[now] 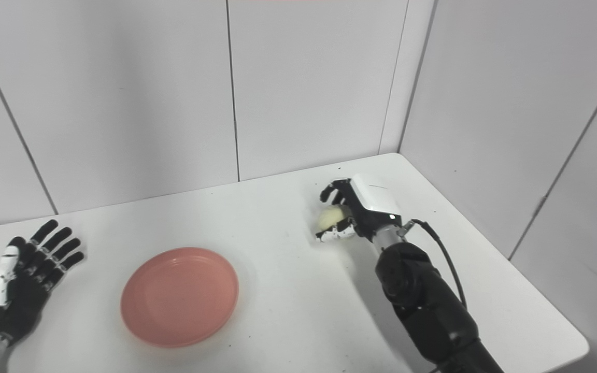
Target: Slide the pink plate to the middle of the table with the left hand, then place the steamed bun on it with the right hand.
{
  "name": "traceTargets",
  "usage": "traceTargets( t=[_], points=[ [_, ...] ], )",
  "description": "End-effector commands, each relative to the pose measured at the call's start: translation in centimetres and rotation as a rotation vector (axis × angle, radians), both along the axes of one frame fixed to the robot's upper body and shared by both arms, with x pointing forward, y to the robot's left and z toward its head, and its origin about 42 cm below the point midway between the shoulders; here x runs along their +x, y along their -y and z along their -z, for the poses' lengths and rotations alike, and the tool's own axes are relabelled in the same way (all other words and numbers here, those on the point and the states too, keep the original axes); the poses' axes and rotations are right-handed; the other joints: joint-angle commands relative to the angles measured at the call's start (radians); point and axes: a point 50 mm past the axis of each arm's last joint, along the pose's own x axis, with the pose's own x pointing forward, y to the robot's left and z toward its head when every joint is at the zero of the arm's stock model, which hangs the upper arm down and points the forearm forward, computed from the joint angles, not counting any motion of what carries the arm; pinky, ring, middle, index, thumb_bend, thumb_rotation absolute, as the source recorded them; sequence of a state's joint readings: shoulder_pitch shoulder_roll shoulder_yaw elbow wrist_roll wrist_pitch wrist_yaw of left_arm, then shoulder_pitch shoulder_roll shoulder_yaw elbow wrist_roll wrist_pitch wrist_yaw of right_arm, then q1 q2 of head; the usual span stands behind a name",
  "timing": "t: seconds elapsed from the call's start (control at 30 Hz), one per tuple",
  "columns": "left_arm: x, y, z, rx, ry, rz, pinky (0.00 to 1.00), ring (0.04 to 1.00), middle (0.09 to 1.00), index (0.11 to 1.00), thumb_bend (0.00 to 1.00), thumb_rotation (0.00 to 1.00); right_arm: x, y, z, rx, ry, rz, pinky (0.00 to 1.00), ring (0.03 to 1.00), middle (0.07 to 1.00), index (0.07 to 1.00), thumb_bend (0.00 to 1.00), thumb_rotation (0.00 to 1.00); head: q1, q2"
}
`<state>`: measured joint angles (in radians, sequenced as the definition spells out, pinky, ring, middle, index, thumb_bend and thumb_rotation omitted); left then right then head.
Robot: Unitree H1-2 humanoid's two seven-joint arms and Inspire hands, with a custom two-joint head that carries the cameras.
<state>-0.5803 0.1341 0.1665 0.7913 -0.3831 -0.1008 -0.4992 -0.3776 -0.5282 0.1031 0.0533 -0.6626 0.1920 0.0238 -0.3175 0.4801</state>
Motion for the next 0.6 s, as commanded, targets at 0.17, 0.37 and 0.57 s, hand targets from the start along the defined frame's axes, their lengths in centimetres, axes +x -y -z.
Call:
traceTargets(
  t=[0.17,0.37,0.57],
  points=[
    [-7.1,3.9,9.0,-0.038,-0.304,0.000,0.86,0.883,0.903,0.894,0.46,0.98,2.5,-5.8,-3.4,-0.019,0.071,-0.148,0.39,0.459,0.453,0.524,0.52,0.00,0.095,0.001],
    [-7.2,6.1,8.3,-0.028,-0.301,0.006,0.89,0.901,0.915,0.903,0.46,1.00,2.4,-9.9,-4.2,-0.023,0.074,-0.276,0.39,0.448,0.449,0.530,0.52,0.00,0.203,0.005],
    [-7.3,7.9,7.8,-0.027,-0.304,0.007,0.91,0.917,0.933,0.924,0.45,1.00,2.5,-13.1,-4.6,-0.005,0.085,-0.377,0.37,0.406,0.432,0.538,0.52,0.00,0.287,0.011]
  ],
)
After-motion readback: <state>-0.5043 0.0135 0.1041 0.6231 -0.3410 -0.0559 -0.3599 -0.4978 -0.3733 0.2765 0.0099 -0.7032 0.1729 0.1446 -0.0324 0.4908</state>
